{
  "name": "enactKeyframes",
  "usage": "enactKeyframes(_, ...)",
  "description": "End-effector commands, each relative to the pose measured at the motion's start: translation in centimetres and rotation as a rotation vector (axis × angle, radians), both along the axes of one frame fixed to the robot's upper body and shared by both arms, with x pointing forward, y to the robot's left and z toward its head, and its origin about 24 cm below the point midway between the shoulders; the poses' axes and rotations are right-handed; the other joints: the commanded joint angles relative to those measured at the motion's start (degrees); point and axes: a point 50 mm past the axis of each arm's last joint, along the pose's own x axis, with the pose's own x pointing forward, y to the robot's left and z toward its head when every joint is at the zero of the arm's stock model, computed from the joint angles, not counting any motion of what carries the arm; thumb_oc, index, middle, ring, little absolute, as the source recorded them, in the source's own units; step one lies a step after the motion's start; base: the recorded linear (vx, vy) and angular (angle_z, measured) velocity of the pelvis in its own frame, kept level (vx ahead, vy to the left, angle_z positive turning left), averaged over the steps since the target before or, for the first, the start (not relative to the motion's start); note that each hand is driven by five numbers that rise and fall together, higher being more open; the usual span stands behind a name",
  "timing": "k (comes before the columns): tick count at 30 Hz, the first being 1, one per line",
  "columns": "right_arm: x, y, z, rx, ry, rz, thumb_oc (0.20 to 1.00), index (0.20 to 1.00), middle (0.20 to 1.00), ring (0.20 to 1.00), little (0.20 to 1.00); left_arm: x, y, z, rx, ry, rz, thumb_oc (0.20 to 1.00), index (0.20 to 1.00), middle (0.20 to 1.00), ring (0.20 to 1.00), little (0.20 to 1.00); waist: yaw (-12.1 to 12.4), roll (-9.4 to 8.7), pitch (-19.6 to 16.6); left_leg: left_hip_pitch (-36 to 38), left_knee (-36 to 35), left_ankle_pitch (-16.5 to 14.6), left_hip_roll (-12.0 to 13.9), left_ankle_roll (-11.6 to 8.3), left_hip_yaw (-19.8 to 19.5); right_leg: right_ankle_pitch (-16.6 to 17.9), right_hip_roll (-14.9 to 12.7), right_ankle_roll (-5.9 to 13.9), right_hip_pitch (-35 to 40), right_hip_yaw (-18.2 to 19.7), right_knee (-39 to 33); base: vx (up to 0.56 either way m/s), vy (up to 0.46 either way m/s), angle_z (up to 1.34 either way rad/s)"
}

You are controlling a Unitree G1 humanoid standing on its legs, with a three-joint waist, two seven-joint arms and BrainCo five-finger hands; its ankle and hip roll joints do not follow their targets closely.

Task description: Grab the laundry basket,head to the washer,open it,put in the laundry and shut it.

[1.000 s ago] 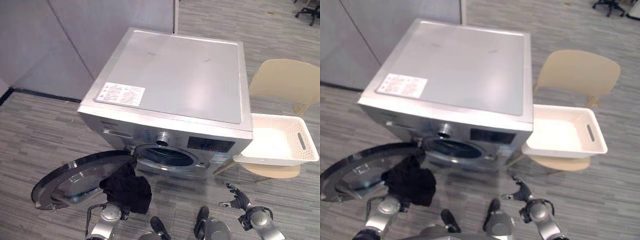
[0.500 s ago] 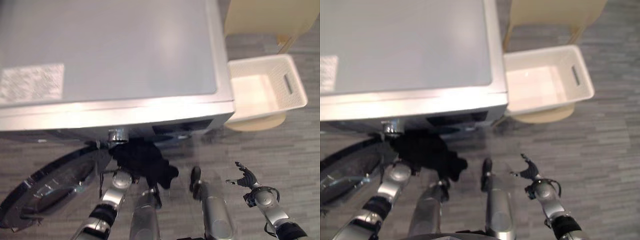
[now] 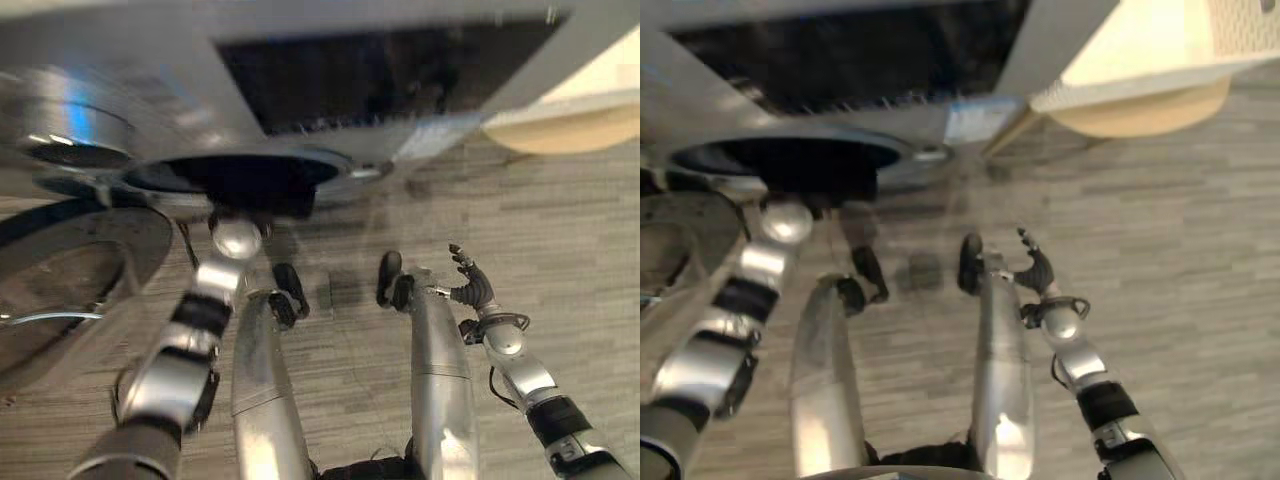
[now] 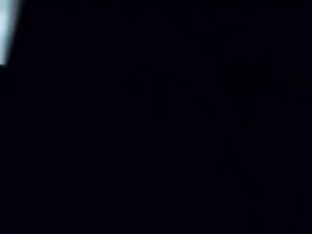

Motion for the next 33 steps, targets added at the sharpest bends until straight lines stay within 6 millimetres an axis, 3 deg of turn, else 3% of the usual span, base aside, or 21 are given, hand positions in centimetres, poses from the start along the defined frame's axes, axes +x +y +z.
enactKeyframes(1,-1.9,-0.1,-0.8,0.049,-0.023,0.021,1.000,1.000,1.000,1.000,1.000,-0.7,1.0,5.5,-0.028,-0.245,0.102,0.200,0.200,0.200,0.200,0.200,-1.41,1.67,-7.86,-0.97,-0.02,-1.71,2.02,0.45,-2.88,-1.87,0.23,0.09,-0.13,-0.40,-4.44,0.01,-0.009,-0.21)
enactKeyframes(3,-1.6,0.0,0.1,0.050,-0.060,0.051,1.000,1.000,1.000,1.000,1.000,-1.4,2.4,10.0,0.022,-0.356,0.211,0.200,0.200,0.200,0.200,0.200,-2.39,2.00,-8.61,-3.57,1.70,-2.23,2.86,0.81,-3.36,-1.91,0.80,0.36,-2.44,-0.25,-3.60,0.04,0.005,-0.24)
enactKeyframes(4,-1.6,-0.1,1.0,0.046,-0.091,0.084,1.000,1.000,1.000,1.000,1.000,-2.7,3.8,13.9,0.079,-0.457,0.318,0.200,0.200,0.200,0.200,0.200,-3.06,2.33,-9.09,-6.27,3.90,-2.73,3.31,1.13,-3.91,-1.97,1.34,0.69,-4.77,-0.03,-2.27,0.06,0.023,-0.23)
enactKeyframes(5,-1.6,-0.2,1.3,0.046,-0.100,0.097,1.000,1.000,1.000,1.000,1.000,-3.5,4.4,15.7,0.107,-0.511,0.363,0.200,0.200,0.200,0.200,0.200,-3.26,2.58,-9.36,-7.40,4.73,-2.95,3.57,1.26,-4.17,-2.09,1.41,0.81,-5.70,0.02,-1.70,0.06,0.022,-0.19)
enactKeyframes(6,-1.6,-0.2,1.3,0.049,-0.102,0.098,1.000,1.000,1.000,1.000,1.000,-3.5,4.4,15.8,0.109,-0.514,0.364,0.200,0.200,0.200,0.200,0.200,-3.24,2.54,-9.37,-7.71,4.92,-3.02,3.59,1.26,-4.26,-2.14,1.41,0.82,-5.95,-0.01,-1.55,0.08,0.024,-0.10)
enactKeyframes(7,-1.9,-0.5,1.9,0.035,-0.121,0.126,1.000,1.000,1.000,1.000,1.000,-5.5,4.8,19.2,0.166,-0.641,0.445,0.200,0.200,0.200,0.200,0.200,-3.60,3.14,-9.73,-9.08,6.19,-3.61,4.19,1.45,-4.76,-2.47,1.57,1.02,-7.41,-0.07,-0.44,0.06,0.017,-0.08)
enactKeyframes(11,-2.5,-0.8,1.9,0.030,-0.120,0.144,1.000,1.000,1.000,1.000,1.000,-7.0,4.7,20.9,0.217,-0.736,0.507,0.200,0.200,0.200,0.200,0.200,-3.56,3.56,-10.01,-11.27,8.11,-4.24,4.54,1.41,-5.35,-2.74,1.48,1.14,-9.07,-0.31,0.83,0.06,0.013,-0.02)
enactKeyframes(12,-2.5,-0.8,1.9,0.030,-0.119,0.144,1.000,1.000,1.000,1.000,1.000,-7.0,4.7,20.9,0.218,-0.735,0.508,0.363,0.363,0.363,0.363,0.363,-3.57,3.66,-10.19,-11.56,8.28,-4.30,4.55,1.41,-5.44,-2.81,1.47,1.14,-9.30,-0.34,0.98,0.05,-0.002,0.00)
enactKeyframes(13,-2.4,-1.1,1.9,0.021,-0.111,0.140,1.000,1.000,1.000,1.000,1.000,-5.8,3.5,20.3,0.268,-0.660,0.440,1.000,1.000,1.000,1.000,1.000,-3.55,4.06,-10.61,-12.19,8.65,-4.43,4.29,1.54,-5.58,-3.08,1.21,0.95,-9.84,-0.49,1.57,0.04,-0.010,0.05)
enactKeyframes(15,-1.8,-1.6,2.2,0.002,-0.107,0.129,1.000,1.000,1.000,1.000,1.000,-3.1,2.7,18.6,0.407,-0.421,0.306,1.000,1.000,1.000,1.000,1.000,-3.43,4.75,-10.96,-13.06,9.21,-4.17,3.64,1.64,-5.93,-3.62,0.88,0.69,-10.53,-0.56,2.87,0.05,-0.025,0.16)
enactKeyframes(17,-1.5,-1.4,2.4,-0.018,-0.100,0.152,1.000,1.000,1.000,1.000,1.000,-1.1,2.7,15.6,0.525,-0.209,0.236,1.000,1.000,1.000,1.000,1.000,-2.68,4.74,-11.44,-13.14,10.15,-4.46,3.17,1.66,-6.24,-4.53,0.60,0.26,-10.63,-0.76,4.53,0.05,-0.021,0.19)
enactKeyframes(18,-1.3,-1.5,2.2,-0.040,-0.077,0.154,1.000,1.000,1.000,1.000,1.000,0.2,2.7,12.9,0.619,-0.038,0.188,1.000,1.000,1.000,1.000,1.000,-2.32,4.68,-11.91,-13.01,10.57,-4.77,3.04,1.63,-6.44,-4.89,0.63,0.09,-10.41,-0.80,5.09,0.03,-0.011,0.15)
enactKeyframes(22,-0.9,-1.4,2.2,-0.053,-0.048,0.177,1.000,1.000,1.000,1.000,1.000,1.4,2.7,9.1,0.800,0.179,0.157,1.000,1.000,1.000,1.000,1.000,-1.71,3.94,-12.65,-11.94,10.87,-5.37,3.00,1.24,-6.83,-5.28,0.28,-0.03,-9.19,-1.18,5.42,0.01,-0.008,0.15)
enactKeyframes(26,-1.0,-1.3,1.9,-0.052,-0.036,0.177,1.000,1.000,1.000,1.000,1.000,1.6,2.0,7.1,0.756,0.173,0.107,1.000,1.000,1.000,1.000,1.000,-0.93,3.40,-13.11,-9.55,9.38,-5.37,2.89,0.87,-7.08,-5.16,-0.23,0.02,-6.19,-1.84,3.96,-0.01,-0.009,0.07)
enactKeyframes(31,-1.4,-1.3,0.6,-0.069,-0.004,0.140,1.000,1.000,1.000,1.000,1.000,0.5,1.6,1.8,0.668,0.137,0.030,1.000,1.000,1.000,1.000,1.000,1.18,2.58,-13.59,-2.47,2.03,-3.92,2.02,-0.41,-6.36,-4.02,-1.13,0.69,1.36,-3.76,-3.28,-0.05,0.014,0.15)
enactKeyframes(32,-1.4,-1.3,0.5,-0.071,-0.001,0.142,1.000,1.000,1.000,1.000,1.000,0.4,1.7,1.7,0.665,0.140,0.031,1.000,1.000,1.000,1.000,1.000,1.00,2.64,-13.53,-1.99,1.65,-3.77,1.98,-0.41,-6.30,-3.88,-1.12,0.69,1.83,-3.82,-3.64,-0.06,0.037,0.30)
enactKeyframes(33,-2.0,-1.7,-1.4,-0.074,0.063,0.089,1.000,1.000,1.000,1.000,1.000,-1.3,1.4,-3.9,0.485,0.172,-0.059,1.000,1.000,1.000,1.000,1.000,2.63,2.15,-13.73,5.00,-5.96,-1.72,0.75,-1.39,-4.72,-2.00,-1.45,1.59,8.27,-4.97,-10.11,-0.05,0.036,0.29)
